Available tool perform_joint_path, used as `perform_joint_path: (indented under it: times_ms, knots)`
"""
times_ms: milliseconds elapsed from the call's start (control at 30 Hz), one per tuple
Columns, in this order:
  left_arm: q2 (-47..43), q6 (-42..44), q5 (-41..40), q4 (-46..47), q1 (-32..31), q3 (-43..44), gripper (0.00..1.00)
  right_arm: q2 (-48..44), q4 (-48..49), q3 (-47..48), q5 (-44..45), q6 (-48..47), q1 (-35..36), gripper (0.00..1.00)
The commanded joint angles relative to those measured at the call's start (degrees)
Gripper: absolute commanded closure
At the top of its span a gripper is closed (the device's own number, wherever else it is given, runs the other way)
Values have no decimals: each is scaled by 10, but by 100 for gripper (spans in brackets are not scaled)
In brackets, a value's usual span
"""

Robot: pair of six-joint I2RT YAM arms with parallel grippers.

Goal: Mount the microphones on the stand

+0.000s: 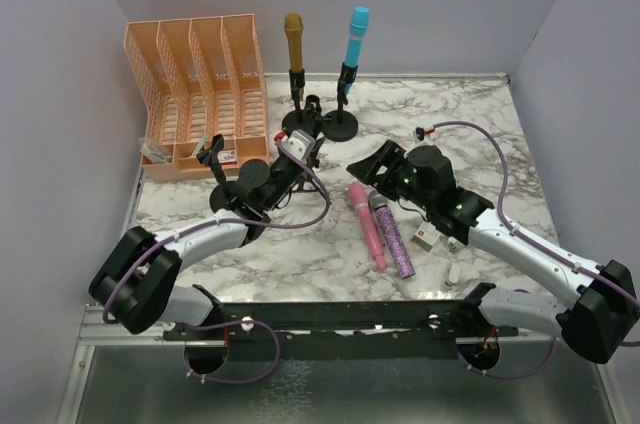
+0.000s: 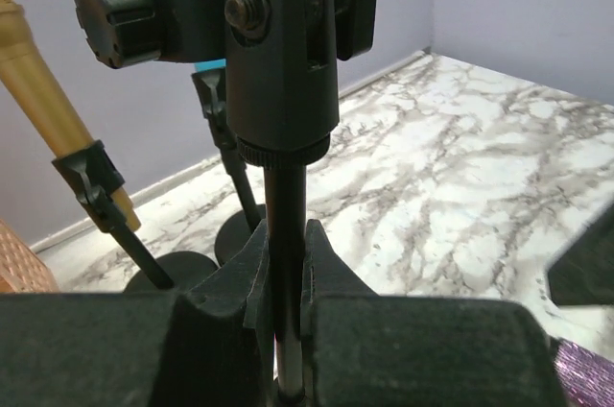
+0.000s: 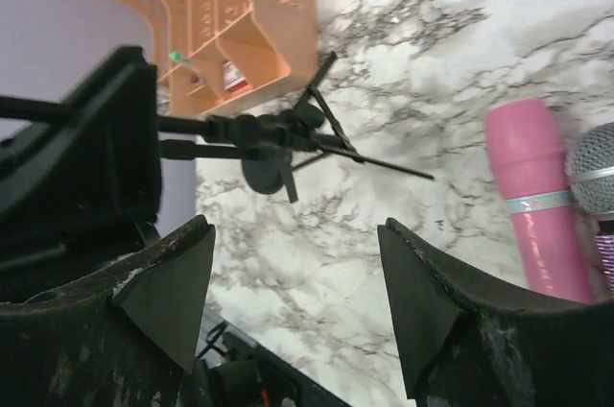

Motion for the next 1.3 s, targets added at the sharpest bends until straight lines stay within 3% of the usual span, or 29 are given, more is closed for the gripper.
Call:
perform_joint_path:
  times_ms: [0,367,600,933,1033,1167,1267]
  knots:
    - [44,-7,-3,138,25,45,100,-8,-55,0,61,-42,-2,27]
    - [157,-123,93,276,111,76,100,5,-76,4,56,-54,-3,27]
    - [196,-161,186,295,140,86,100,19,-86,0,32,-45,-3,27]
    - [241,-135,198,267,141,115,98,31,-88,-15,23,-30,-3,28]
    - [241,-128,198,249,141,112,92,33,-91,-15,26,-34,-3,28]
    - [240,-138,192,236,141,110,72,46,-96,-5,20,-63,-3,28]
    - [234,-138,188,226,141,105,63,59,-119,7,33,-86,-3,28]
